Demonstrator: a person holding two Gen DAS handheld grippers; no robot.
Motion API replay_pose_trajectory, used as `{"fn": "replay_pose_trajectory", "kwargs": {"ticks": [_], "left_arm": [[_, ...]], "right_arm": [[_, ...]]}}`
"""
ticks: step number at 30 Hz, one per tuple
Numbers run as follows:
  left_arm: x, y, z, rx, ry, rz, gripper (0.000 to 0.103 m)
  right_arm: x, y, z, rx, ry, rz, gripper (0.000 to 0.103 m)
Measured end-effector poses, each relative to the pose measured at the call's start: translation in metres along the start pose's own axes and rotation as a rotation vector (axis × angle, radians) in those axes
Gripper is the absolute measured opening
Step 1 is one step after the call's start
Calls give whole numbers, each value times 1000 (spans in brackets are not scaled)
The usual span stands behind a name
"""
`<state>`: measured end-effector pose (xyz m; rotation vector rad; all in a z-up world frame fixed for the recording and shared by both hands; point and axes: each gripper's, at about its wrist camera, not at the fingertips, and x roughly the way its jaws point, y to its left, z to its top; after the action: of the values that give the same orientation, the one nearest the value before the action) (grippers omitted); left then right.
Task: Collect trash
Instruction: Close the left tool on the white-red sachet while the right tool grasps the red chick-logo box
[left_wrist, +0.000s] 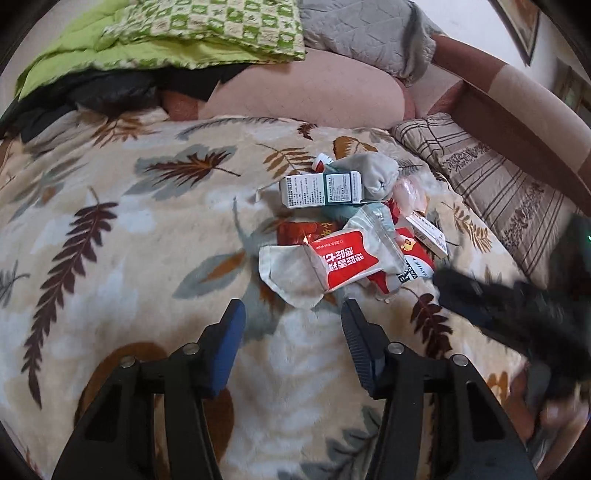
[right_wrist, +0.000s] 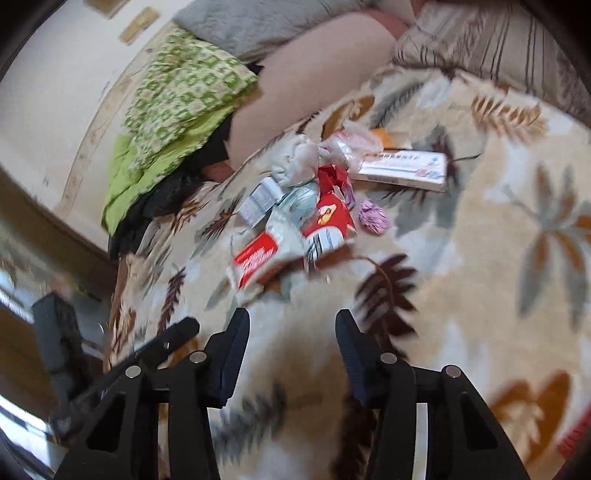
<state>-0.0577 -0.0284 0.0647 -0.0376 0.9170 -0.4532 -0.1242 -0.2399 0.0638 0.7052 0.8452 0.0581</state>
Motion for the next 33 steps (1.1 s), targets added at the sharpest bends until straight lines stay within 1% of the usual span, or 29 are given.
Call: {"fn": "replay_pose_trajectory", "kwargs": {"ticks": [2, 4, 6, 7, 8, 9, 10, 11, 13, 16, 20, 22, 25, 27, 29, 31, 32, 33], "left_arm": [[6, -3, 2, 38, 6, 2, 53], [7, -8, 4, 80, -8, 18, 58], [8, -14, 5, 122, -27, 31, 72], [10, -17, 6, 139, -31, 31, 74], [12, -21, 8, 157, -35, 39, 75], [16, -24, 9, 172, -34, 45, 75], [21, -29, 11, 185, -27, 52, 75], [28, -32, 13, 194, -18, 55, 75], [42, -40, 18, 207, -5, 66, 75], [59, -53, 16, 239, 34, 25, 75], [65, -70, 10, 305, 19, 34, 76], [67, -73, 13, 302, 10, 24, 79], [73, -78, 17, 297, 18, -4, 81], [71, -85, 16, 321, 8, -18, 81], [63, -92, 13, 370, -4, -64, 81], [53, -99, 12, 417, -49, -51, 82], [49, -101, 13, 428, -63, -56, 85], [49, -102, 14, 425, -69, -63, 87]], "right_arm": [[18, -7, 13, 43, -12, 11, 52], [38, -18, 23, 115, -10, 37, 49], [57, -27, 29, 173, 0, 54, 33], [61, -28, 31, 174, 0, 56, 28], [63, -28, 32, 174, 4, 57, 16], [63, -29, 33, 179, 5, 69, 12], [58, -27, 35, 176, -7, 85, 10], [52, -23, 36, 152, -27, 73, 6], [39, -19, 38, 107, -71, 39, 5], [22, -25, 35, 94, -95, 12, 4], [13, -39, 29, 84, -74, -43, 4], [10, -45, 29, 80, -63, -67, 4], [6, -56, 32, 120, -70, -52, 6], [2, -57, 34, 131, -91, -58, 7], [0, -57, 36, 132, -110, -71, 9], [-1, -61, 36, 159, -123, -75, 10], [-2, -65, 37, 181, -130, -64, 12], [-4, -67, 38, 195, -139, -63, 12]]}}
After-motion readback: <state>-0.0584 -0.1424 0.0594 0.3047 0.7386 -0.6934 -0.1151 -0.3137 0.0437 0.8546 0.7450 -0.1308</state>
